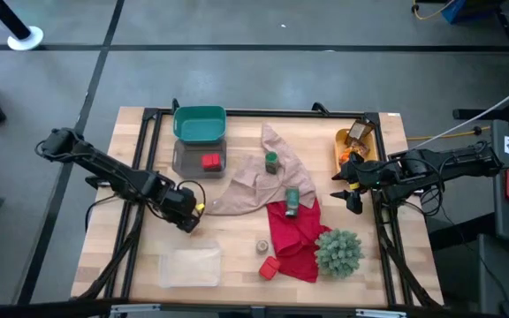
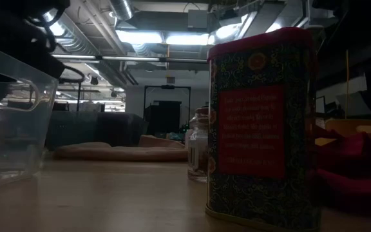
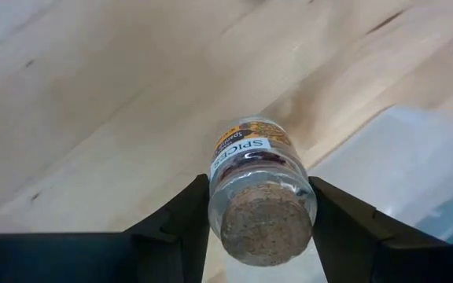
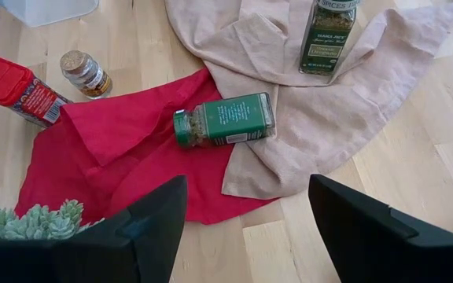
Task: Sort spices by type
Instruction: Put the left brown seasoning bottle into the transparent bin
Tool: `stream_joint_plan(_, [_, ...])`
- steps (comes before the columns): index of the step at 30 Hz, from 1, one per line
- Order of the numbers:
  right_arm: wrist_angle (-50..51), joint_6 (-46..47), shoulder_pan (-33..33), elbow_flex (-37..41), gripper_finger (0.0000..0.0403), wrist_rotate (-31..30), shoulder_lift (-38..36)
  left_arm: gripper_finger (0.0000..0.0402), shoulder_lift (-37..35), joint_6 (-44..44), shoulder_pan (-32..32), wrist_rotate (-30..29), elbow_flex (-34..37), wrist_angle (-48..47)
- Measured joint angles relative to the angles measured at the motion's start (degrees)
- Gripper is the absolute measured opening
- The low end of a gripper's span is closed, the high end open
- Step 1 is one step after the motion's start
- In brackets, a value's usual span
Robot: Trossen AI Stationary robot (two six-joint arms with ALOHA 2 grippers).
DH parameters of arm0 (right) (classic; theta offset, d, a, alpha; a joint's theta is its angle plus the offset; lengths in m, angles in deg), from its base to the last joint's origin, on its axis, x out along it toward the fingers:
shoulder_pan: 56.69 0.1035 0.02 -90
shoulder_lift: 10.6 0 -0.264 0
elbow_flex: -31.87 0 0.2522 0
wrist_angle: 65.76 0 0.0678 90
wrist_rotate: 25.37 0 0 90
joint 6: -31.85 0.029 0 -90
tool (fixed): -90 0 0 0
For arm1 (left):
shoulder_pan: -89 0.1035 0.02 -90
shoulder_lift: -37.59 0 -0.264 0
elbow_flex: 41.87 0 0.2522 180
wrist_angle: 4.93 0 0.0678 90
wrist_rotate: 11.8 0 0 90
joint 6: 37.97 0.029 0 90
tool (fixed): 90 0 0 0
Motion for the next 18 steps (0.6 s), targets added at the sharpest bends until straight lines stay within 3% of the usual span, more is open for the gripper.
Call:
stream_joint_plan(6, [-0.02, 0.0, 0.0, 0.0, 0.0266, 0.0, 0.0, 0.0167, -4.13, -0.07, 2.58, 0.02, -0.01, 2.62])
stream_joint_plan(18, [-0.04, 0.02, 0.02, 0.0, 0.0266, 0.0, 0.02, 0.0169, -7.06, -3.02, 0.55, 0.21, -0.06, 24.89])
